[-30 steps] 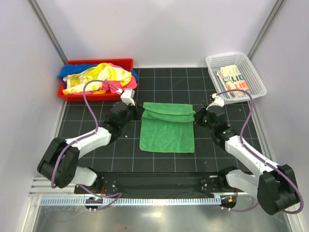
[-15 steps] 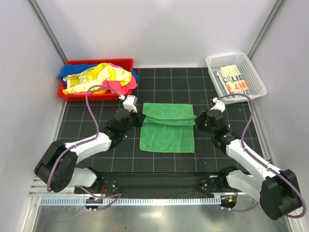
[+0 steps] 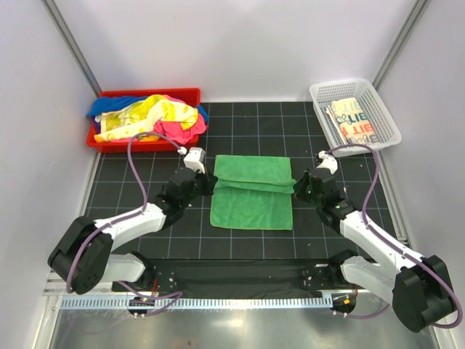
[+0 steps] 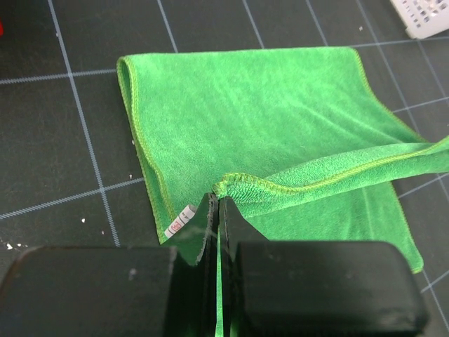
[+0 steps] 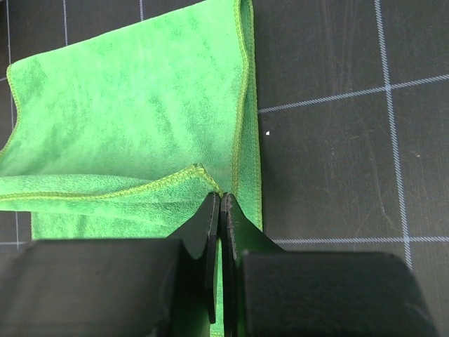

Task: Fold and stack the towels
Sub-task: Fold the towel

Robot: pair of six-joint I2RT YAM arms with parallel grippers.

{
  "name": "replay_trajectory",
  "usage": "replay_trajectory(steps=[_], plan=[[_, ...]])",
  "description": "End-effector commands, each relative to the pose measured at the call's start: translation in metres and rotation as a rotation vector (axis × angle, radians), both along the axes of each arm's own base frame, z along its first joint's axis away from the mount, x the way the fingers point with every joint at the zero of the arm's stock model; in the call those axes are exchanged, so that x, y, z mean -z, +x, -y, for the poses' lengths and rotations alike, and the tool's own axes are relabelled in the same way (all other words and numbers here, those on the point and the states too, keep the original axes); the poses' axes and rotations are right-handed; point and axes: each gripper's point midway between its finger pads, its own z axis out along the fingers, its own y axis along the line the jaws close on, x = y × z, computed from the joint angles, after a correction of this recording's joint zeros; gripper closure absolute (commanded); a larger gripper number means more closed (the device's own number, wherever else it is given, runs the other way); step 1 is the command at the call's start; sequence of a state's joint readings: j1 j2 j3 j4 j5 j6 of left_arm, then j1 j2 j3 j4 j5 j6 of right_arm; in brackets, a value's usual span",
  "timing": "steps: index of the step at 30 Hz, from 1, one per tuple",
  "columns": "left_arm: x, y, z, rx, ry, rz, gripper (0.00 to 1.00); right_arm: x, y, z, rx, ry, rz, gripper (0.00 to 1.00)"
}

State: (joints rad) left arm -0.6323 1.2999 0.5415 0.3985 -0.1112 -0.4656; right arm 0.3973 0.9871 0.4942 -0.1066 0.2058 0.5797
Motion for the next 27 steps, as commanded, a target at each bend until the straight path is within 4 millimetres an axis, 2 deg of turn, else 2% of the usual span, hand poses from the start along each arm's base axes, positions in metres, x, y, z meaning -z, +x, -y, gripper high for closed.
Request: replay_trajectory(steps=[1,8,14,27], plan=[[-0.029,0.006,-0.003,-0.034,-0.032,0.069,1.0,-0.023,0.006,0.004,0.035,0.005,0.055,0.99],[-0.037,0.002,-0.007,-0.038,-0.038,0.076,1.0,-0.027,0.002,0.002,0.028,0.019,0.055,0.99],[-0.033,-0.004,-0.007,-0.035,-0.046,0.057,1.0,-0.024,-0.001,0.001,0.019,0.022,0.04,0.99],[0.021,-0.016,0.008,-0.032,-0.037,-0.055,1.0,0.018,-0.014,-0.001,0.04,0.021,-0.059,0.99]])
